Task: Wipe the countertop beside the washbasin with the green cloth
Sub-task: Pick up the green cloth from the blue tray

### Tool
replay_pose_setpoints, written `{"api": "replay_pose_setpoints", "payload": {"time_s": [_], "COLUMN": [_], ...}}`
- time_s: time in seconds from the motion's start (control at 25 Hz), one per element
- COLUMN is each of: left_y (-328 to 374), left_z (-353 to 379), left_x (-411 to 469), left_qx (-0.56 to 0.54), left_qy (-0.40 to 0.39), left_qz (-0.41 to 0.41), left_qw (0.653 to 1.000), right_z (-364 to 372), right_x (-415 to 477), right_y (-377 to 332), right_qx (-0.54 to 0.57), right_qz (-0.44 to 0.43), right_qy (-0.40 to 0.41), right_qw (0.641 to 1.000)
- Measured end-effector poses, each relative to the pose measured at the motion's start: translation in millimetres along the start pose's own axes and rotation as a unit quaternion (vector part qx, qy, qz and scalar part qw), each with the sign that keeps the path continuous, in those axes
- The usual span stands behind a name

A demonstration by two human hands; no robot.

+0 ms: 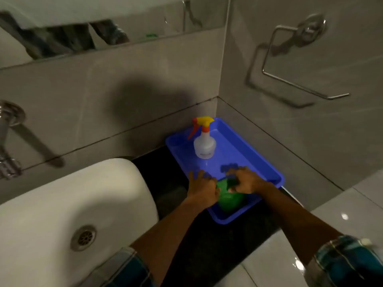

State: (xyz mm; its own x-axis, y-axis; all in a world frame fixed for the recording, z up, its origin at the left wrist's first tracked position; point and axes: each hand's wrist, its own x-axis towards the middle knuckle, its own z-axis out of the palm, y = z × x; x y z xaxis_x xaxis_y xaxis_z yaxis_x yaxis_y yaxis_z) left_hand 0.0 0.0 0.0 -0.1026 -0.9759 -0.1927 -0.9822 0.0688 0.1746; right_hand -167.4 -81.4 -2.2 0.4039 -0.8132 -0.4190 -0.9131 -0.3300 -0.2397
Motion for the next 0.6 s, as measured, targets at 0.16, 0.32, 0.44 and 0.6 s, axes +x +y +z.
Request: {"api": "replay_pose_setpoints", "payload": {"time_s": [0.16,0.32,0.44,0.6], "left_y": [11.5,13.7,8.4,-22.5], "left_z": [22.7,29.8,12.8,-40.0], "left_x": [22.6,39.2,36.3,-0.3], "left_qx": [-0.048,-0.082,-0.191,-0.567], "left_qy": [-0.071,-0.133,-0.13,0.009], "left_qz": [-0.029,-0.035,-0.028,-0.07], "left_qw": [0.996,0.987,0.973,0.821], "right_z": [10.3,8.8,-3.2,-36.6], "right_x": [12.9,11.4,-8.3,-29.4], "right_y": [8.6,11.2,16.7,-18.8], "right_qx": [-0.138,-0.058,0.245,0.556], "right_qz": [0.018,-0.001,-0.062,-0.075], "right_qy": [-0.061,-0.066,-0.019,0.014], "right_qw": [0.988,0.996,0.967,0.828]}}
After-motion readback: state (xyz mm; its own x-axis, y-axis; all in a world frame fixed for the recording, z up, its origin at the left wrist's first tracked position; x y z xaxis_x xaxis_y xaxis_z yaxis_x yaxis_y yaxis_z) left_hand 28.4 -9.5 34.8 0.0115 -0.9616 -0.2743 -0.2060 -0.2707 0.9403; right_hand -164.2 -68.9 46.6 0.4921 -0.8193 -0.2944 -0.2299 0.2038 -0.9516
